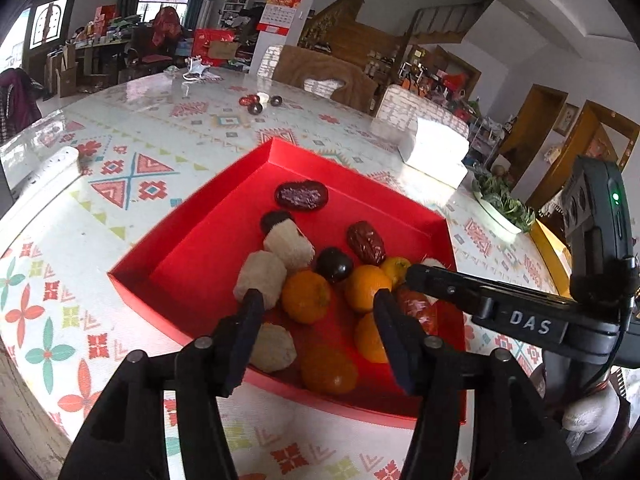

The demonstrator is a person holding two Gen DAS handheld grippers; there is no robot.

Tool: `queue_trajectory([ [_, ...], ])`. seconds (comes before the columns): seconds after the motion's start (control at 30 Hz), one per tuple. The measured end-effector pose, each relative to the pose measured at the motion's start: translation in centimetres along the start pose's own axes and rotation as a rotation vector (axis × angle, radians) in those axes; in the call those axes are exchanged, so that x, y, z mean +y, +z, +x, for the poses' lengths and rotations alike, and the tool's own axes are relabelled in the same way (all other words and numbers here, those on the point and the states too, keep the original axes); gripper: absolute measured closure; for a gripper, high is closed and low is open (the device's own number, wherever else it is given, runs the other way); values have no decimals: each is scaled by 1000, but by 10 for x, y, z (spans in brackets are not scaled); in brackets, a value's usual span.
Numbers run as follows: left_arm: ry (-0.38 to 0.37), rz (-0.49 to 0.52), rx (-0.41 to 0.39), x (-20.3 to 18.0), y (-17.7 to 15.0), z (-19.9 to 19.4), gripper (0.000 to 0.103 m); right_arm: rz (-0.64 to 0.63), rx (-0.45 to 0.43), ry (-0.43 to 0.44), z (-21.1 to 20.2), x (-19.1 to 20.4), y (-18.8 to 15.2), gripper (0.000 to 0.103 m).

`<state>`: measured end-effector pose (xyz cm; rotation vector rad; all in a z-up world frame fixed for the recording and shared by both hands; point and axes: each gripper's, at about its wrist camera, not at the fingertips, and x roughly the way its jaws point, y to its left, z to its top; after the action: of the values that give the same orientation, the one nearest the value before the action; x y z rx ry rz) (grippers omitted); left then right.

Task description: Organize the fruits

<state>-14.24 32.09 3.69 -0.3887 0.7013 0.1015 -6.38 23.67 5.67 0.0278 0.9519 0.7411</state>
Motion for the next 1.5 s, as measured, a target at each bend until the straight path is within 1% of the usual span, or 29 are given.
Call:
queue_trajectory([
  [0.1,12,-2,-17,-3,3,-6,41,12,-31,-2,-12,-2,1,67],
  [0.13,26,0,-26,-5,4,-8,40,16,-45,-6,-17,-3,1,65],
  [0.17,52,8,-42,-8,4,-12,37,21,-63,-11,-23,-5,0,63],
  [0.2,94,22,-69,-12,5,-17,33,27,-80,-16,-30,-7,-1,63],
  [0.23,138,39,-106,-16,5,-23,31,33,-96,-22,-36,-10,-3,61],
  [0.3,210,61,-180,-24,6,-36,21,49,-128,-37,-50,-16,-8,59],
  [0.33,245,72,-223,-29,6,-44,18,58,-143,-41,-57,-20,-11,59],
  [0.37,297,88,-288,-36,6,-56,11,64,-153,-44,-62,-22,-14,59],
  [0.4,333,98,-334,-41,6,-64,4,68,-166,-49,-68,-24,-17,59],
  [0.43,371,108,-386,-47,5,-74,0,70,-180,-55,-74,-25,-21,59],
  [0.5,434,117,-497,-59,2,-96,0,68,-198,-62,-82,-27,-27,57],
  [0.57,455,105,-552,-65,1,-108,0,66,-213,-62,-91,-29,-34,54],
  [0.6,458,87,-561,-67,0,-111,0,64,-219,-61,-94,-29,-37,53],
  [0.73,469,22,-512,-66,0,-106,0,42,-247,-72,-105,-27,-52,45],
  [0.8,456,6,-485,-69,-3,-102,0,21,-262,-93,-110,-25,-60,41],
  [0.93,427,17,-435,-80,-7,-92,0,-21,-284,-141,-118,-22,-73,32],
  [1.0,418,30,-415,-87,-10,-88,0,-57,-287,-175,-119,-18,-79,31],
  [1.07,411,42,-399,-92,-13,-85,0,-86,-294,-201,-121,-15,-84,28],
  [1.23,387,75,-380,-105,-16,-80,0,-121,-296,-231,-120,-11,-92,23],
  [1.5,405,99,-333,-107,-21,-66,0,-96,-267,-250,-112,-17,-93,22],
])
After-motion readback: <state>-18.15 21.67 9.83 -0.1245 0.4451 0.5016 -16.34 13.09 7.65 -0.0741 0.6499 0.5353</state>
